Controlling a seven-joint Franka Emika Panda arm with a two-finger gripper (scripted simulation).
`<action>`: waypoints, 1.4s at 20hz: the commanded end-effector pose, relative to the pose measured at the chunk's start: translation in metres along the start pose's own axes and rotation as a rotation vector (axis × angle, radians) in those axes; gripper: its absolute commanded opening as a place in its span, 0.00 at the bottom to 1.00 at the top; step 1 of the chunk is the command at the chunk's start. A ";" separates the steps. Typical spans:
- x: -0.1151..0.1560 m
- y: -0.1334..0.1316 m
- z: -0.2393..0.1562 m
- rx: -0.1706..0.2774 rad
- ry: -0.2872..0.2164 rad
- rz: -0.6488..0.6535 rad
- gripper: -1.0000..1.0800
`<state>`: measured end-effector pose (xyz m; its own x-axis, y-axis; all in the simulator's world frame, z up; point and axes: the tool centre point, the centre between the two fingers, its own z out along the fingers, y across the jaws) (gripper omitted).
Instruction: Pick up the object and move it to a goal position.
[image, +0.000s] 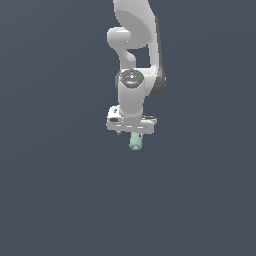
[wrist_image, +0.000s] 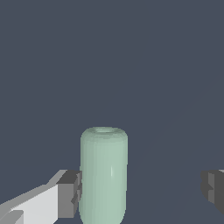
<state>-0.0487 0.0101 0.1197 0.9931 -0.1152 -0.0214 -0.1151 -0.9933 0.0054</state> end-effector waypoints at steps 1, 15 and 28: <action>-0.011 -0.011 0.010 0.001 0.007 0.010 0.96; -0.036 -0.031 0.031 0.005 0.020 0.028 0.96; -0.037 -0.031 0.075 0.006 0.021 0.029 0.96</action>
<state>-0.0835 0.0450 0.0507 0.9896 -0.1440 -0.0012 -0.1440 -0.9896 0.0003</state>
